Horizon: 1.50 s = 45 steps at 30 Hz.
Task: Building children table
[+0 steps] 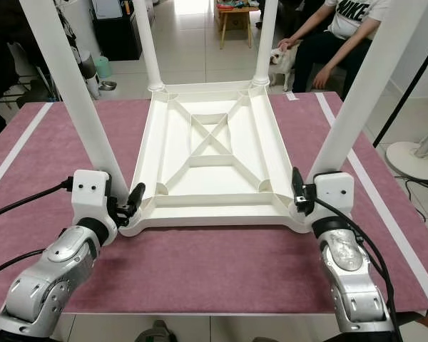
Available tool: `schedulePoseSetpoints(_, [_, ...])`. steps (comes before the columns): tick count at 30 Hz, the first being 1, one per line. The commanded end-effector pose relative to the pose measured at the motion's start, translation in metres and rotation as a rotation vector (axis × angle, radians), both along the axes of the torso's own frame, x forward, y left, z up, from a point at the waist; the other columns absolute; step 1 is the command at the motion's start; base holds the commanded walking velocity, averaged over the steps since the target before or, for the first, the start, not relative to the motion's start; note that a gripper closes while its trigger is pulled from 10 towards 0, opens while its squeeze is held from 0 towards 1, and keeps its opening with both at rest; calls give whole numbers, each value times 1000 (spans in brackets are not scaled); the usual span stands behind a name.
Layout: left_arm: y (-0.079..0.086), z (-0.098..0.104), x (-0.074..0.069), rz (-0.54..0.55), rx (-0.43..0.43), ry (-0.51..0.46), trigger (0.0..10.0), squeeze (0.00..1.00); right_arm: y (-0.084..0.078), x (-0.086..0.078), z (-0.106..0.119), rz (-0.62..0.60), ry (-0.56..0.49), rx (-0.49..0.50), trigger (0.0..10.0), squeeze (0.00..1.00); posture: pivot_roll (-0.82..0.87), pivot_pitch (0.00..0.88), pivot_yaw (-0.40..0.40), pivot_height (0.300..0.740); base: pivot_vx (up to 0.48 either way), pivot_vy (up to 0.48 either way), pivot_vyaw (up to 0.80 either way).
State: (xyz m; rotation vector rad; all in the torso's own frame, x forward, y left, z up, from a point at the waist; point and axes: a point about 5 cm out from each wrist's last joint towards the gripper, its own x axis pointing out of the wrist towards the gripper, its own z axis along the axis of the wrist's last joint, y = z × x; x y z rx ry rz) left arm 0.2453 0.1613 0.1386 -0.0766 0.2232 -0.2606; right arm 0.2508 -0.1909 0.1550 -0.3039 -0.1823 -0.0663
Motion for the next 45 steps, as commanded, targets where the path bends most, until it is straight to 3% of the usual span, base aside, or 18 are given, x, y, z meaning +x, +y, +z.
schedulePoseSetpoints(1, [-6, -7, -1, -35, 1, 44, 0, 0, -2, 5, 17, -22, -72, -187, 10000, 0, 17, 0, 77, 740, 0, 0, 0])
schedulePoseSetpoints(5, [-6, -11, -2, -44, 11, 71, 0, 0, -2, 9, 26, -17, -93, -222, 10000, 0, 18, 0, 78, 740, 0, 0, 0])
schedulePoseSetpoints(8, [-8, -19, -3, -49, 23, 125, 0, 0, 2, 12, 41, 9, -144, -270, 10000, 0, 16, 0, 80, 740, 0, 0, 0])
schedulePoseSetpoints(10, [-8, -25, 1, -20, 12, 185, 0, 0, 12, 16, 65, 71, -224, -314, 10000, 0, 16, 0, 80, 740, 0, 0, 0])
schedulePoseSetpoints(13, [-8, -27, 3, -8, 2, 204, 0, 0, 16, 17, 73, 95, -250, -325, 10000, 0, 16, 0, 80, 740, 0, 0, 0])
schedulePoseSetpoints(15, [-7, -29, 7, 9, -23, 229, 10000, 0, 27, 19, 86, 169, -276, -337, 10000, 0, 10, 0, 80, 740, 0, 0, 0])
schedulePoseSetpoints(20, [-4, -31, 15, 57, 0, 242, 10000, 0, 45, 21, 102, 289, -298, -338, 10000, 0, 8, 0, 76, 740, 0, 0, 0])
schedulePoseSetpoints(27, [1, -29, 18, 103, 70, 197, 10000, 0, 49, 20, 97, 312, -264, -303, 10000, 0, 11, 0, 68, 740, 0, 0, 0])
schedulePoseSetpoints(28, [4, -27, 17, 111, 111, 165, 10000, 1000, 50, 16, 85, 326, -223, -271, 10000, 0, 14, 0, 66, 740, 0, 0, 0])
schedulePoseSetpoints(32, [13, -21, 15, 129, 193, 86, 10000, 1000, 61, -5, 50, 413, -119, -220, 10000, 0, 10, 0, 69, 740, 0, 0, 0])
schedulePoseSetpoints(38, [17, -13, 12, 126, 204, 33, 10000, 1000, 65, -10, 36, 464, -67, -223, 10000, 0, 4, 0, 80, 740, 0, 0, 0])
schedulePoseSetpoints(39, [18, -10, 11, 117, 204, 19, 10000, 0, 66, -11, 33, 469, -53, -223, 10000, 0, 4, 0, 80, 740, 0, 0, 0])
schedulePoseSetpoints(43, [31, -4, -3, 101, 163, -3, 10000, 0, 54, -5, 13, 414, 28, -242, 10000, 0, 10, 0, 80, 740, 0, 0, 0])
schedulePoseSetpoints(45, [42, -3, -19, 47, 77, 16, 10000, 0, 48, -4, -1, 399, 82, -258, 10000, 0, 18, 0, 74, 740, 0, 0, 0])
